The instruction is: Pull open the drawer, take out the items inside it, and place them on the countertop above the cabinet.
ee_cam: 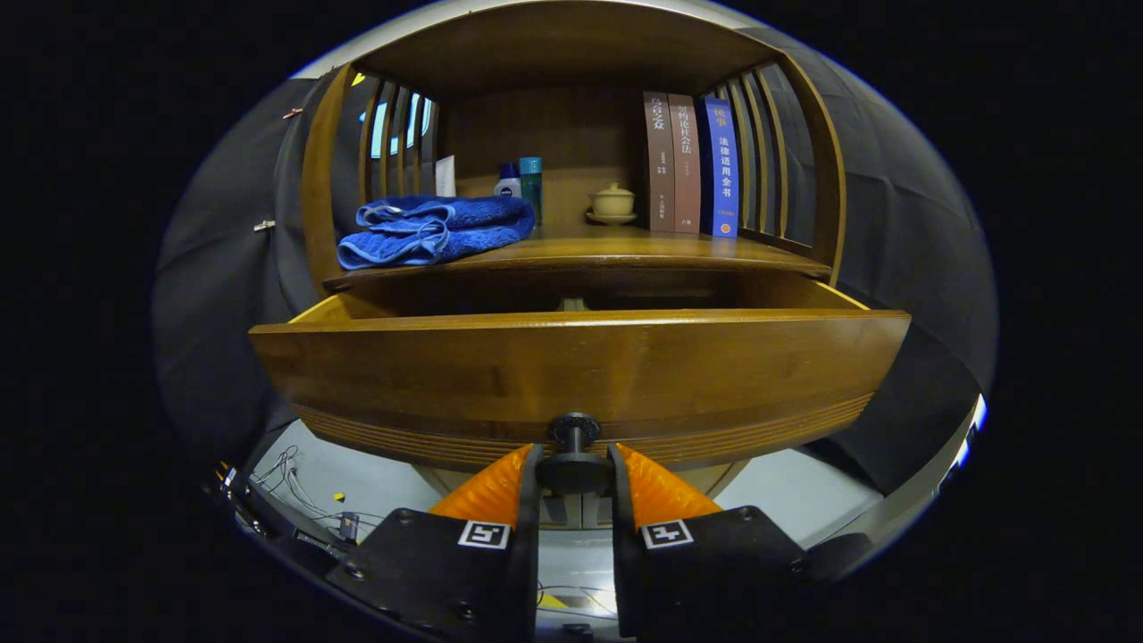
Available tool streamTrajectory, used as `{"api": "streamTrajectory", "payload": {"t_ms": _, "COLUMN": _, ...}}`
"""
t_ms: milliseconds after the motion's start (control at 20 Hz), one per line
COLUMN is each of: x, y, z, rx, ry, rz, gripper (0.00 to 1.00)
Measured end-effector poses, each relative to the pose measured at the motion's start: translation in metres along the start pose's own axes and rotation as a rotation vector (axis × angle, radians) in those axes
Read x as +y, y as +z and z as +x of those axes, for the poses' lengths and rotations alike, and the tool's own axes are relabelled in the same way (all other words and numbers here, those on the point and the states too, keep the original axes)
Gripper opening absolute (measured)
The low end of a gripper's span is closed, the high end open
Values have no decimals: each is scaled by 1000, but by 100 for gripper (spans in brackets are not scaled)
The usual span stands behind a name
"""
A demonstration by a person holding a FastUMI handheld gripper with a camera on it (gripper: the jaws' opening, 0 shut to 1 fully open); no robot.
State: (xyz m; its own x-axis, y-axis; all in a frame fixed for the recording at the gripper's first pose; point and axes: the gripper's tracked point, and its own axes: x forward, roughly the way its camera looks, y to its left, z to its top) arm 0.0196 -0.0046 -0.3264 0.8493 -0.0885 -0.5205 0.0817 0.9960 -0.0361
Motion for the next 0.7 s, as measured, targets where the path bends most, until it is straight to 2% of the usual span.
{"api": "streamTrajectory", "payload": {"t_ms": 700, "x": -4, "y": -38, "z": -64, "rx": 100, "ry": 20, "rz": 94, "gripper": 39}}
